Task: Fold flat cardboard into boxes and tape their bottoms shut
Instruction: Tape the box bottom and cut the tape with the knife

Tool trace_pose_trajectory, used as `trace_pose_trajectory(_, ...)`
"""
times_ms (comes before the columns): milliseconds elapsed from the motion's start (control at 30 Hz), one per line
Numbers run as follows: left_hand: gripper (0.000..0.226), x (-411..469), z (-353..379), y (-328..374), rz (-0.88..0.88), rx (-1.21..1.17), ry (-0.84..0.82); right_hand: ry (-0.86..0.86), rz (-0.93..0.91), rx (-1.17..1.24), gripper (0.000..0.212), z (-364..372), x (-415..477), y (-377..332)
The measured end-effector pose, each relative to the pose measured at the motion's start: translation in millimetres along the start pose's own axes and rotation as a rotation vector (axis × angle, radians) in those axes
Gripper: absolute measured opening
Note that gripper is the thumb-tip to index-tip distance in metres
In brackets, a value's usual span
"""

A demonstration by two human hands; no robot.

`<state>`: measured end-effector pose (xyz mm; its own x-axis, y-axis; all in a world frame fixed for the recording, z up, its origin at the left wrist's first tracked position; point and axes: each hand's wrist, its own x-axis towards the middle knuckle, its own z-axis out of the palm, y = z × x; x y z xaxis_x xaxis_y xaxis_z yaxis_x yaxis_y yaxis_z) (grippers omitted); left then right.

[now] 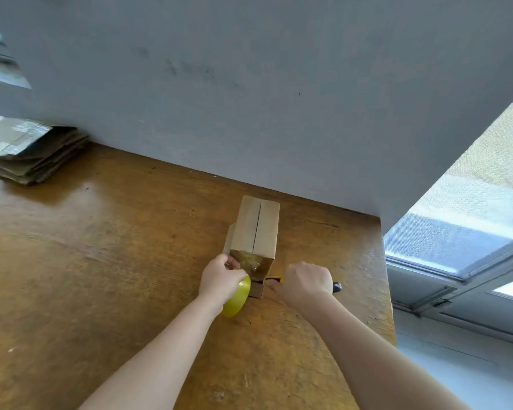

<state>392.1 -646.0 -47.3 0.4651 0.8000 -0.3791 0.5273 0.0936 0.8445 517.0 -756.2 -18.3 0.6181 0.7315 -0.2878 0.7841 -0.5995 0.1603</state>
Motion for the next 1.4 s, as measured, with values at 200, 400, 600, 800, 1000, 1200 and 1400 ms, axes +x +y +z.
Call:
trace_pose_trajectory(200,0.01,1,-7,-3,0.012,0.026,-0.03,-0.105,-0.038,0.062,0.057,62,-16,13)
trace_pose_trajectory(400,0.004,2,-12,-4,0.026,0.02,-0.042,0.021,-0.007,0.141,0.079,74,-25,8)
trace_pose_trajectory(600,0.011,6,-13,-5,0.021,-0.012,-0.034,0.693,-0.216,0.42,0.07,11,9,-30)
trace_pose_trajectory(800,0.014,10,-13,-9,0.028,0.045,-0.034,0.503,-0.319,0.308,0.064,4,29,-40)
trace_pose_trajectory(1000,0.012,15,-10,-18,-0.056,0.081,-0.105,0.474,-0.267,0.303,0.053,12,30,-39)
trace_pose_trajectory(1200,0.014,13,-14,-26,-0.061,0.111,-0.145,0.449,-0.262,0.381,0.053,15,33,-43)
trace_pose_trajectory(1400,0.011,2,-30,-27,0.359,0.597,-0.056,0.441,-0.253,0.414,0.055,15,32,-42)
